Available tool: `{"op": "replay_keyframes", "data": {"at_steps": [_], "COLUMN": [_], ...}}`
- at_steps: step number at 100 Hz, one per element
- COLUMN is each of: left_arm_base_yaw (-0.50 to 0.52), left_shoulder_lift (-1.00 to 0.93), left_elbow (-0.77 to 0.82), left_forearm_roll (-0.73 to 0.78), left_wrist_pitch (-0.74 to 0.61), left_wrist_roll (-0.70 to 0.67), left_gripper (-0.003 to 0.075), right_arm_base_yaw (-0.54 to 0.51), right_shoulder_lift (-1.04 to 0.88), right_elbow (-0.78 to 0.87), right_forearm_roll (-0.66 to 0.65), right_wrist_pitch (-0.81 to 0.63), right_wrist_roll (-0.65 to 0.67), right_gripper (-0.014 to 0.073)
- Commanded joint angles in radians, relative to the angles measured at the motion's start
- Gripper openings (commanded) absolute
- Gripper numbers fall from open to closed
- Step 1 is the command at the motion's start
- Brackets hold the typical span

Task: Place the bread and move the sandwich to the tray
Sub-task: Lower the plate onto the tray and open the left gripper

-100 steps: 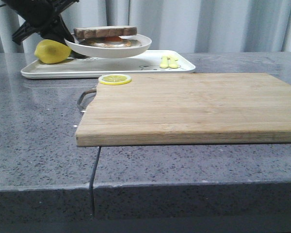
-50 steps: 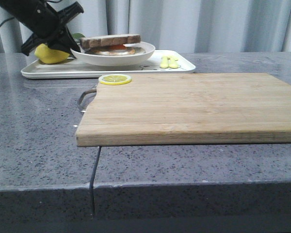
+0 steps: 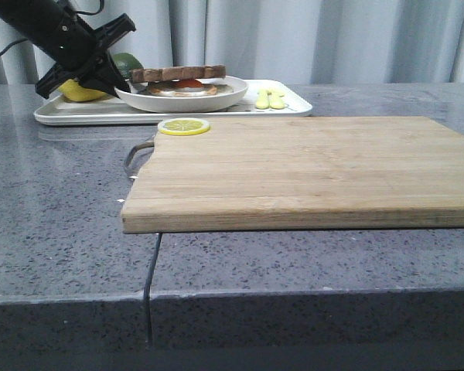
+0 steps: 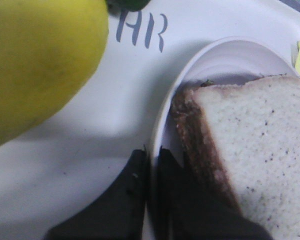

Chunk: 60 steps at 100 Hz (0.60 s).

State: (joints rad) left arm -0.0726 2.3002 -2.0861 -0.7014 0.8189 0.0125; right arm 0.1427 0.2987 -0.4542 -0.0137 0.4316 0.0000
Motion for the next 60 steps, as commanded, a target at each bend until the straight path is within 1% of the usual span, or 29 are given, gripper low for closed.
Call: {"op": "replay_keyframes", "data": {"at_steps": [1, 60], "left_arm_base_yaw": [-0.007, -0.007], "left_shoulder_lift": [-0.062, -0.062], "left_elbow": [-0.041, -0.041], "left_forearm_roll": [-0.073, -0.071], "left_wrist_pitch": [-0.027, 0.0], "left_wrist_roll": [-0.005, -0.005], "left_gripper": [-0.0019, -0.0018], "right_arm_base_yaw": [-0.004, -0.004], "right_shoulder_lift": [0.007, 0.007], "right_elbow": [-0.025, -0.025], "right_forearm_roll": [-0.01, -0.01], "right_wrist_pitch": [-0.08, -0.08], "right_wrist_roll": [0.0, 0.0], "right_gripper": [0.0427, 0.0427]}}
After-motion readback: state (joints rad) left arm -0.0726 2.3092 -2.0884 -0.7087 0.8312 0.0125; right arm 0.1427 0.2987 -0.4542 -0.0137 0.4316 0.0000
